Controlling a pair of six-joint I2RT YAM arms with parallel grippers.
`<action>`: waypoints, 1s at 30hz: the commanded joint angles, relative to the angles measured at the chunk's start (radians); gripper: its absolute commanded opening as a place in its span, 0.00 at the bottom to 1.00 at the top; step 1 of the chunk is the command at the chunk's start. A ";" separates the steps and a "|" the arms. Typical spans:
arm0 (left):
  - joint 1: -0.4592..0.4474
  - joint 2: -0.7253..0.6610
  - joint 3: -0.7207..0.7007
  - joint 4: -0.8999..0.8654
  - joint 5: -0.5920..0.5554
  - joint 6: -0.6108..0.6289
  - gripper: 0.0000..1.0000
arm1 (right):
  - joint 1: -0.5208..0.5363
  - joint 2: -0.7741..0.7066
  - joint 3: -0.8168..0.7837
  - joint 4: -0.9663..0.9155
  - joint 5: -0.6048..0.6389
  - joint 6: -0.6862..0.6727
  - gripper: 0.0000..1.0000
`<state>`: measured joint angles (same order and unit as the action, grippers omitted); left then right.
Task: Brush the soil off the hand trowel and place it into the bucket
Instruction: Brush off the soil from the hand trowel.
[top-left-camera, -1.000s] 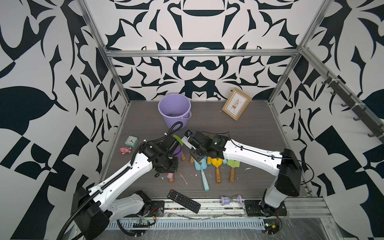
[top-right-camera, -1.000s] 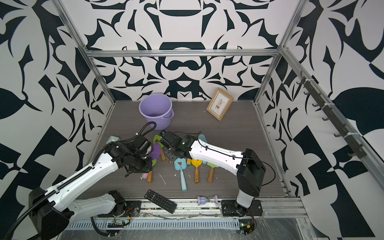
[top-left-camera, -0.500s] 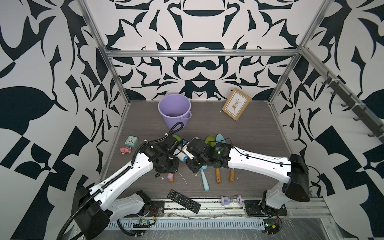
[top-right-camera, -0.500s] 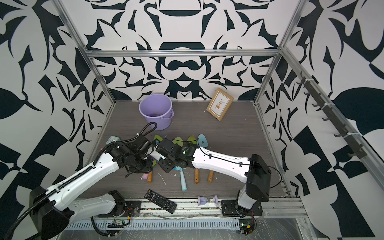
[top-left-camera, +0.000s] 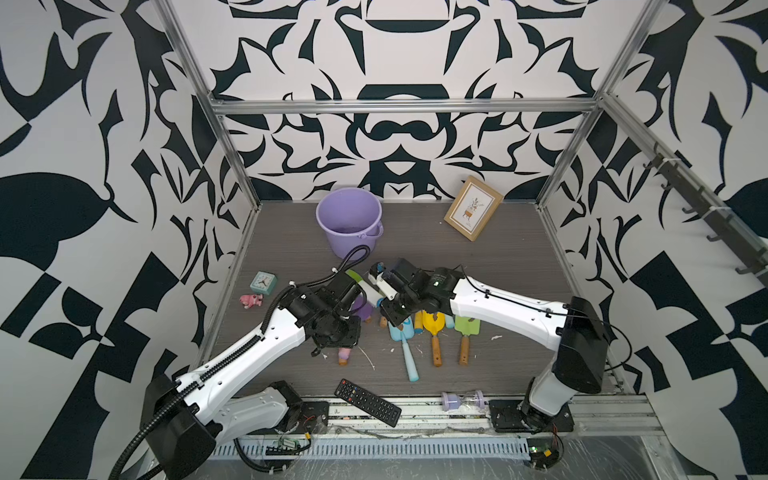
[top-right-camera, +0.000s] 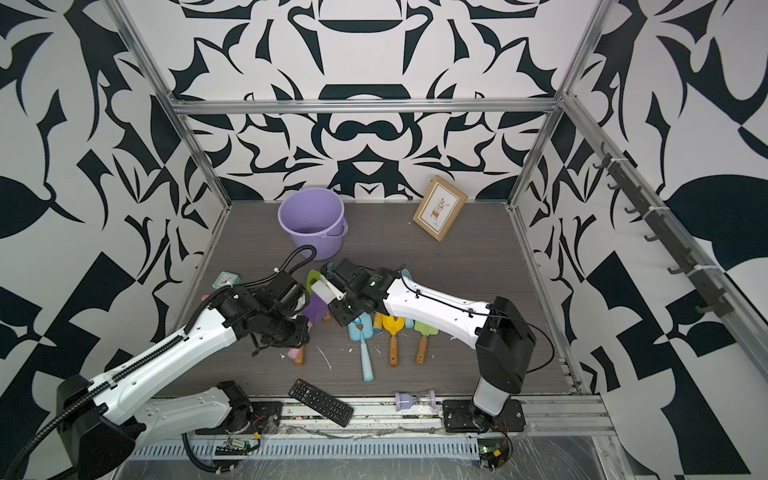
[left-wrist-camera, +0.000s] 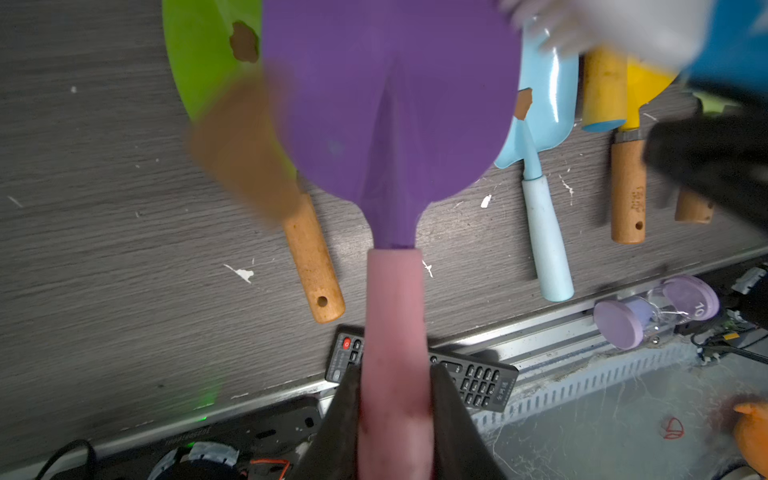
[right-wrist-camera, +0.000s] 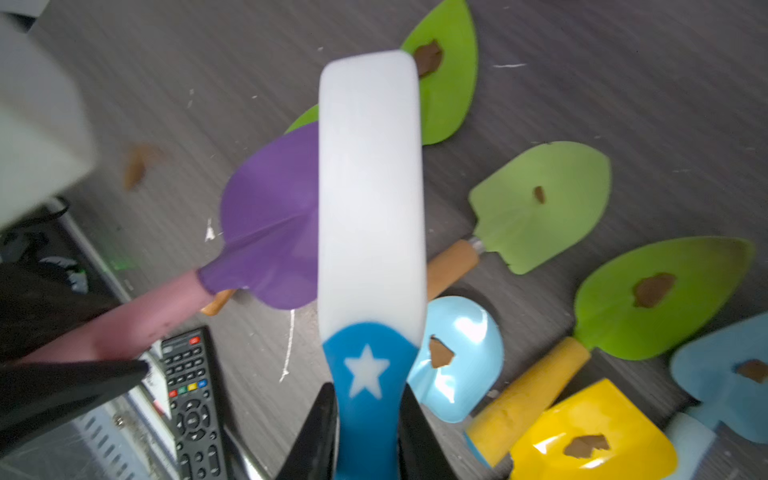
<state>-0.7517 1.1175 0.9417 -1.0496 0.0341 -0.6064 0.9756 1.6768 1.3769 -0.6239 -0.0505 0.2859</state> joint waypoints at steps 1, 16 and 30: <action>-0.005 -0.008 -0.012 -0.016 -0.018 -0.019 0.00 | -0.008 -0.058 0.033 -0.009 0.022 -0.012 0.00; -0.003 -0.124 -0.039 0.150 0.018 -0.095 0.00 | -0.112 -0.238 -0.136 0.142 -0.066 0.093 0.00; 0.133 -0.280 -0.342 1.207 0.537 -0.564 0.00 | -0.157 -0.449 -0.237 0.354 -0.200 0.220 0.00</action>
<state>-0.6636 0.8547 0.6411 -0.1501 0.4309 -1.0065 0.8379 1.2999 1.1374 -0.3763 -0.2119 0.4702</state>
